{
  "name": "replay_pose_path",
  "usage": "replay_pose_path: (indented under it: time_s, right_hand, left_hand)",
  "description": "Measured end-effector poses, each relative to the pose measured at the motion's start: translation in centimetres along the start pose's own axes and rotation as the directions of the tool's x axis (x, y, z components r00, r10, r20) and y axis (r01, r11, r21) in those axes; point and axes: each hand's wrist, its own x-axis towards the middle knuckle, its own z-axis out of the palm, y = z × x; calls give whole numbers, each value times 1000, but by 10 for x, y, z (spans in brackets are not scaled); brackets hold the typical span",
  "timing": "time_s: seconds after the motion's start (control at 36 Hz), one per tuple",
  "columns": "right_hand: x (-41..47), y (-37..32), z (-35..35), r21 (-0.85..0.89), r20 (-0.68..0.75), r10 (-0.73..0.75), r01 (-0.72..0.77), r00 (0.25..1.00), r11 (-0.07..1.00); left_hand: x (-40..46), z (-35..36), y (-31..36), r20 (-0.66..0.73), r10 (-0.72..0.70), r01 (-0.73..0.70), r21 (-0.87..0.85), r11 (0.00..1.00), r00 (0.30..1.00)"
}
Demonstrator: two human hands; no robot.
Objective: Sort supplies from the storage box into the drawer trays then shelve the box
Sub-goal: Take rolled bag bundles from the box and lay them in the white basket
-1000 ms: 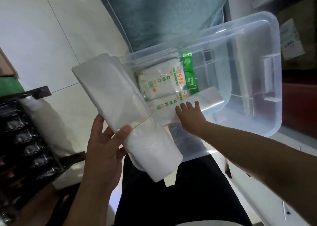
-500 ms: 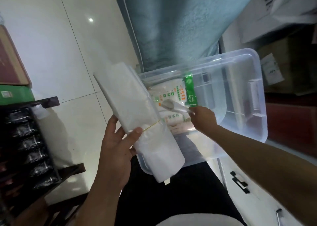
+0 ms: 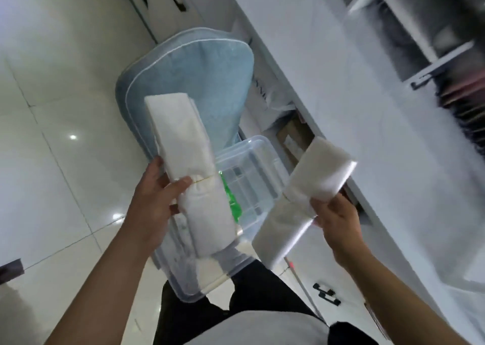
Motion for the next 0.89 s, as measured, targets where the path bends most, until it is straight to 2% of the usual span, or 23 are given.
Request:
replay_pose_path:
  time_s: [0.11, 0.22, 0.33, 0.39, 0.47, 0.64, 0.72, 0.81, 0.86, 0.89]
  right_hand:
    - [3, -18, -76, 196, -80, 31, -15, 996, 981]
    - [25, -13, -142, 286, -145, 82, -38, 986, 958]
    - [66, 9, -201, 356, -120, 196, -142, 973, 924]
    - [90, 21, -228, 344, -75, 207, -170, 975, 924]
    - [125, 36, -264, 286, -4, 208, -198, 978, 937]
    - [181, 63, -326, 163, 224, 229, -268, 947, 950]
    - [208, 78, -348, 12, 197, 242, -249, 950, 968]
    - [224, 90, -358, -113, 82, 203, -193, 976, 975]
    - [227, 93, -358, -268, 61, 84, -64, 995, 961]
    - [227, 93, -357, -391, 81, 7, 25, 997, 920]
  left_hand:
    - [-9, 55, 7, 133, 30, -34, 28, 999, 991]
    - [-32, 106, -3, 172, 21, -29, 44, 999, 985]
    - [-57, 151, -24, 184, -15, -2, 95, 995, 983]
    - [-69, 174, -35, 191, -24, 2, 116, 993, 981]
    - [-83, 216, -50, 181, -25, 2, 124, 992, 983]
    - [-103, 300, -81, 163, -35, 9, 160, 987, 986]
    - [-110, 335, -95, 189, -37, 6, 161, 987, 981]
    - [-113, 361, -111, 195, -37, 9, 140, 990, 980]
    - [-116, 377, -121, 199, -49, 21, 140, 990, 979]
    - [-116, 383, -125, 202, -56, 27, 143, 989, 978]
